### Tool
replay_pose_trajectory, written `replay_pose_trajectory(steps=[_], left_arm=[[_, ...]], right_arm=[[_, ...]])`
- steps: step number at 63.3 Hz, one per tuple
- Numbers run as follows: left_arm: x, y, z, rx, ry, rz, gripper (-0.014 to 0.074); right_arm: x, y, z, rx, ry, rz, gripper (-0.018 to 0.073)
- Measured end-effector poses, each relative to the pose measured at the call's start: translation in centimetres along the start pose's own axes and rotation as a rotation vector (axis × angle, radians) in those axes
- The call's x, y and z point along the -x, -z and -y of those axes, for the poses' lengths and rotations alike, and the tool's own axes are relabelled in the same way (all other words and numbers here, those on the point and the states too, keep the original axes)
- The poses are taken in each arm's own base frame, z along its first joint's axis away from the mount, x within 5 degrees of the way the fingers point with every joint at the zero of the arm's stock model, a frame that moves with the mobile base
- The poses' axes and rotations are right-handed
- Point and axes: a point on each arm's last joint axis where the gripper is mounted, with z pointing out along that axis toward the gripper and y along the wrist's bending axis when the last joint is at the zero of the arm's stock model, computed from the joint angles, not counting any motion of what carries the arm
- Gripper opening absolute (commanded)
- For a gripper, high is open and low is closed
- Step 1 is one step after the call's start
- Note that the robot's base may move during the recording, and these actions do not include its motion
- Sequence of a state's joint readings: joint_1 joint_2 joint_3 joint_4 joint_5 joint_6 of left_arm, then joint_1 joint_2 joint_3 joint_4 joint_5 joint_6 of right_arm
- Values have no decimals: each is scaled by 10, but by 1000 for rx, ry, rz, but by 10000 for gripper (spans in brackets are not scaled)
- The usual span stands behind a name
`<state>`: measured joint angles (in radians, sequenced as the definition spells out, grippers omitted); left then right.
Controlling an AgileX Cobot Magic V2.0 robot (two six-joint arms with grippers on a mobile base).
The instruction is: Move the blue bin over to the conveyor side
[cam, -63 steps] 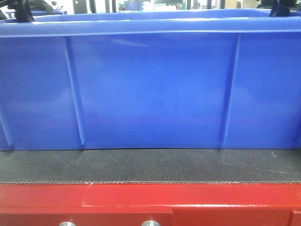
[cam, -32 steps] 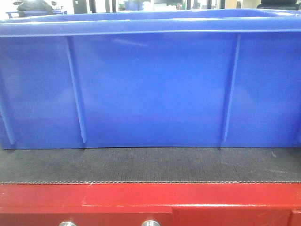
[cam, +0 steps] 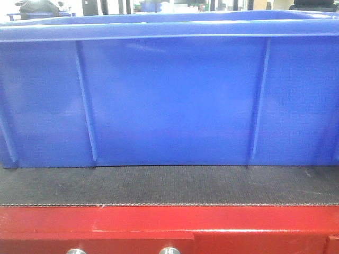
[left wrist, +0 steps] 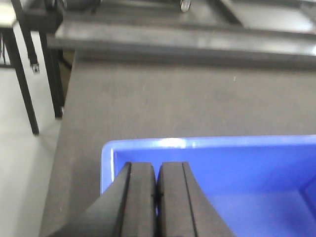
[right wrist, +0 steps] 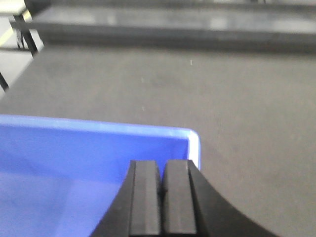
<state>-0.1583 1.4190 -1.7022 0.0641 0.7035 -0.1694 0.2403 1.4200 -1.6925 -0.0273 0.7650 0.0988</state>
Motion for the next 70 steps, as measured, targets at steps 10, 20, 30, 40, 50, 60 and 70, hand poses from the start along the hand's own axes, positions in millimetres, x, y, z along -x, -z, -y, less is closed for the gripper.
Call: replay_pose_trajectory(steps=[10,20,30,40,50,60,70], left_arm=[[6,17,-2,16,-19,28,-17],[0,36,-4,21,-24,29,-17],[-36,42,-8,18,-32,5,-17],[-83,41,-13,17,13,-23,-17],[-125,48,-17,-6,50,22,-17],[-162,61,-21,-30,54,85,-17],[-197,79,-36,23,73,94,-17]], right_arm=[[4,10,-1,7,-8,-2,-70],[-3,21,0,6,-10,-24,-77],[-36,19,2,5,-8,-52,-87],[-75,30,6,11,-4,24,-87],[-111,54,9,17,20,169,-87],[-150,74,17,3,33,280,-87],[-193,93,31,-74,12,270,-87]])
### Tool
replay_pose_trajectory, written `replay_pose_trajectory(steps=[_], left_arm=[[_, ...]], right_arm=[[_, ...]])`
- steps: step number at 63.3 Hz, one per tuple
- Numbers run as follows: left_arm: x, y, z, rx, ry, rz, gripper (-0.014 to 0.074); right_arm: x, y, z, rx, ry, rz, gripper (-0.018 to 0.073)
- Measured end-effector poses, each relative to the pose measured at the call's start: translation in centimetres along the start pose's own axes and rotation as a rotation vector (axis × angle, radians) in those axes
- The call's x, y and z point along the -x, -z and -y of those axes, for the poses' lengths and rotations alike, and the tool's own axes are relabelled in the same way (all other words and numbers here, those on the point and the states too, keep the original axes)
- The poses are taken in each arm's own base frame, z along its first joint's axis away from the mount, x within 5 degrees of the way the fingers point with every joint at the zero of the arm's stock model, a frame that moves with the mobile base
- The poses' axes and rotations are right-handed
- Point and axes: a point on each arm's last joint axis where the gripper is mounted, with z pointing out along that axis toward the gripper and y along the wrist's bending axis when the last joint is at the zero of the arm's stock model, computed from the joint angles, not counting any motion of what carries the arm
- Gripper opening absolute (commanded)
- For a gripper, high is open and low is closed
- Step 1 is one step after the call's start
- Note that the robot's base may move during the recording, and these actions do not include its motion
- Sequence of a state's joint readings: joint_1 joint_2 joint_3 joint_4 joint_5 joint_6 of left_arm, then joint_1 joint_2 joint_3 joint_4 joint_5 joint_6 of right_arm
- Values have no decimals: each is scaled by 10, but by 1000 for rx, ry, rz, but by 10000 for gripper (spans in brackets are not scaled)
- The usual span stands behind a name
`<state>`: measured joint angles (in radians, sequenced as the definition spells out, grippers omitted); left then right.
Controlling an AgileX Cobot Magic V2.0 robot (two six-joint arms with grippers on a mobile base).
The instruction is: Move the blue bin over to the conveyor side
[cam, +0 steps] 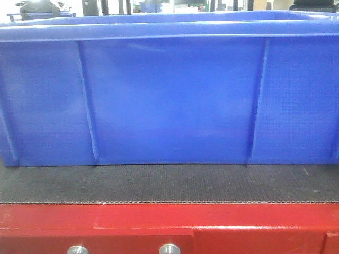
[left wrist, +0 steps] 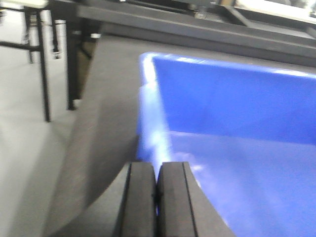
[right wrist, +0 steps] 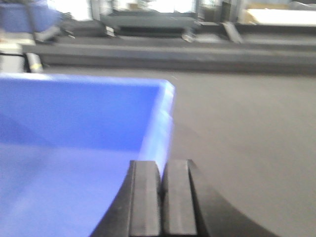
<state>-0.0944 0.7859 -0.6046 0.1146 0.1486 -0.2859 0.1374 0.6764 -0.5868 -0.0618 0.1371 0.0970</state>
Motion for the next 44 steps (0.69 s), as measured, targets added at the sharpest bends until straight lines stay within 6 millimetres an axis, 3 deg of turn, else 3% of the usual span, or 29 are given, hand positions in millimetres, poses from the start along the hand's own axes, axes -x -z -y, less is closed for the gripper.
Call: replay_pose_trajectory(steps=[9,23,31,44], left_arm=[[-18,28,-13,57,11,59,-17],[-47,66,-17,56,-4,183,-17],[-64,81,-19,48,-8,241,-17],[-66,105,-18,30,-12,370,-17]], right_arm=[[-18,28,5,-32,-2,48,-87],[-36,62,5,-37,-3,110,-88],[-43,73,5,-42,-4,100,-88],[-42,83,5,-41,-4,140,-88]])
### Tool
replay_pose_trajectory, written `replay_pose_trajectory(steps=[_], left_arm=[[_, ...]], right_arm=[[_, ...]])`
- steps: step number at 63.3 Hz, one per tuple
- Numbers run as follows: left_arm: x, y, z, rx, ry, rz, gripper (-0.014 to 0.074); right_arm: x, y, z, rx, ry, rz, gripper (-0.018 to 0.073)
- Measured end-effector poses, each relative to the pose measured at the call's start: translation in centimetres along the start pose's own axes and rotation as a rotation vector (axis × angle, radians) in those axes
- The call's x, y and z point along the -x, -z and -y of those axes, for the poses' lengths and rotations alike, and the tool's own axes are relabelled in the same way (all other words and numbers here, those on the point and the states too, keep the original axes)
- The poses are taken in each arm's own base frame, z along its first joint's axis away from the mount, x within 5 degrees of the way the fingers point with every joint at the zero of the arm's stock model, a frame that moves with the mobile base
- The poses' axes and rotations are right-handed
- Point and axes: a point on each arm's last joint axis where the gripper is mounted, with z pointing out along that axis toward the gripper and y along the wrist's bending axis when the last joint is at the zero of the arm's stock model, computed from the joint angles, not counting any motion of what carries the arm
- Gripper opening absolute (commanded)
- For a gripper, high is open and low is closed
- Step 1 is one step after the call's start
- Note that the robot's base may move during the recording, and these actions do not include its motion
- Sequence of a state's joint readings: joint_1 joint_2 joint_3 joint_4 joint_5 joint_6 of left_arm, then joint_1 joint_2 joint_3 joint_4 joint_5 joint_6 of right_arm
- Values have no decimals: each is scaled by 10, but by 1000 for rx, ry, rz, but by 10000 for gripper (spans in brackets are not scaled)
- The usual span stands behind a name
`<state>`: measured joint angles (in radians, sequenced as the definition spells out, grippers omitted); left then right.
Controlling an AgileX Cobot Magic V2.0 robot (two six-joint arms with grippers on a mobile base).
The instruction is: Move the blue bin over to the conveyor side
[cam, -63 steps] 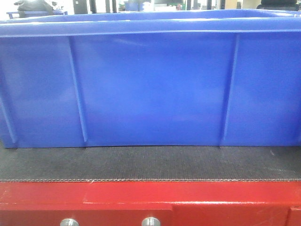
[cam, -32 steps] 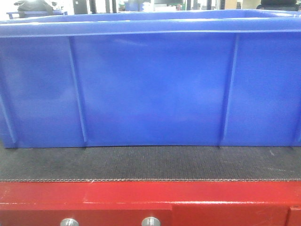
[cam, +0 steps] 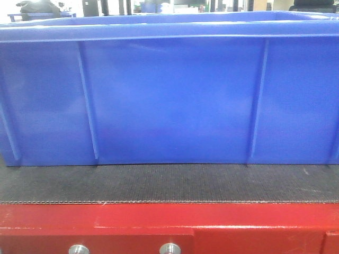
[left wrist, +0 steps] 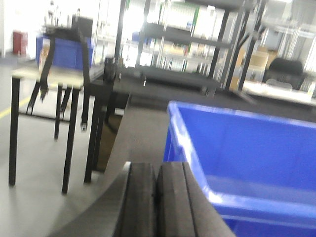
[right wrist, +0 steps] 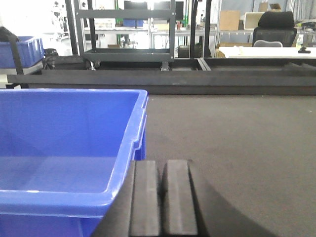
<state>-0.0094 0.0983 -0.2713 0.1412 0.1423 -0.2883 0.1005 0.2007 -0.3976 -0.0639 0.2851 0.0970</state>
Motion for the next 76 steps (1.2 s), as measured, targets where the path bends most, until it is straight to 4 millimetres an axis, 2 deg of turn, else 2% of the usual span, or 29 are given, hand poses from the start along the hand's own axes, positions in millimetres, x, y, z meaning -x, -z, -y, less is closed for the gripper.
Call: replay_pose_trajectory(steps=[11,40,51,60,70,76], left_arm=[[4,9,0,-8,1,56,-17],[4,10,0,-7,1,60,-17],[4,10,0,-7,1,60,-17],[4,10,0,-7,1,60,-17],[4,10,0,-6,1,59,-17],[4,10,0,-6,1,59,-17]], right_arm=[[0,1,0,0,0,2,-88],[0,1,-1,11,-37,1,-88],[-21,4,0,14,-37,33,-88],[-51,10,0,22,4,60,-88],[-86,3,0,31,54,-6,-88],[-101,0,1,28,54,-14,-88]])
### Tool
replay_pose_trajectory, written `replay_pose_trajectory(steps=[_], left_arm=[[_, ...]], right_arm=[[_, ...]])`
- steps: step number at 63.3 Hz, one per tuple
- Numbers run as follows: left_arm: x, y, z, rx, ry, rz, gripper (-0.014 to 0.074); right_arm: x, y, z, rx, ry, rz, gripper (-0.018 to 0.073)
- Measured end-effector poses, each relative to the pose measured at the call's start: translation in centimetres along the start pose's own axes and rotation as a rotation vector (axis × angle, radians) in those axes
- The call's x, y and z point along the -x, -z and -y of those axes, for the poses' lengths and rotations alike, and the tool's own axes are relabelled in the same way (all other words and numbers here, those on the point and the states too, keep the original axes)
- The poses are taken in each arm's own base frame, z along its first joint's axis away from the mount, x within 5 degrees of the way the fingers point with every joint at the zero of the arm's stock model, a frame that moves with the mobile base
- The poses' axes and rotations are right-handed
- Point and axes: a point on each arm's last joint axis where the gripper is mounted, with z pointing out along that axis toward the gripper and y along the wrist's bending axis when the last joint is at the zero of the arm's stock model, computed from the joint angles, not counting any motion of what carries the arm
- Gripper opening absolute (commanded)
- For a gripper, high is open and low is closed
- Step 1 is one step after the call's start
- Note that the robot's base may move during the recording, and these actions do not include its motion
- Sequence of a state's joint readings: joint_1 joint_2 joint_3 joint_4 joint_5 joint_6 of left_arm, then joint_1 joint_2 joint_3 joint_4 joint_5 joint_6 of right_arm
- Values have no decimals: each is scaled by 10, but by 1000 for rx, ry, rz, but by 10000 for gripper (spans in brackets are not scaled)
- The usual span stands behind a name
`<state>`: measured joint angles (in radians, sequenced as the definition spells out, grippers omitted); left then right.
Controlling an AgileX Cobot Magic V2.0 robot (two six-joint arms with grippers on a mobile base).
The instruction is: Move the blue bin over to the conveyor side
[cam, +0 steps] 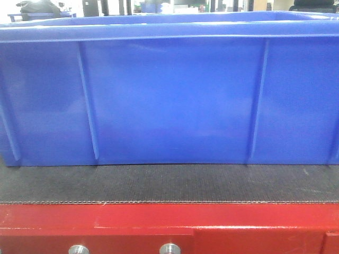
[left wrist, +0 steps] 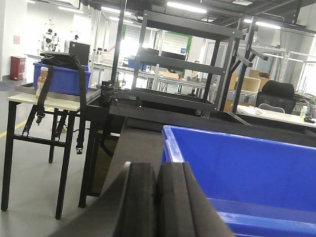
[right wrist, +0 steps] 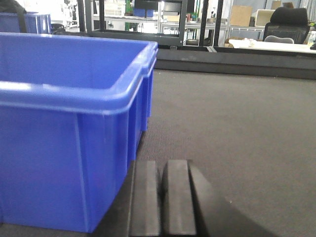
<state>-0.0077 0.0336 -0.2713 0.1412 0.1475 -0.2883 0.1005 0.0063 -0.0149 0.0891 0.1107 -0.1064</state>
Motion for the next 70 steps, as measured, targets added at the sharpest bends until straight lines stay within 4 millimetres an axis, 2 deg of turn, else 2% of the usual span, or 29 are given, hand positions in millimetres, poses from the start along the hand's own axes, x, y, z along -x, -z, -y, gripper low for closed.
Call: replay_pose_trajectory(steps=[11,28,70], left_arm=[[0,0,0,0,0,0,-17],[0,0,0,1,0,-2,-17],[0,0,0,1,0,-2,-17]], right_arm=[[2,0,1,-6,-20,59,-88],[0,-1,0,-3,-77,39,-88],[0,0,0,-3,-88,37,-88]])
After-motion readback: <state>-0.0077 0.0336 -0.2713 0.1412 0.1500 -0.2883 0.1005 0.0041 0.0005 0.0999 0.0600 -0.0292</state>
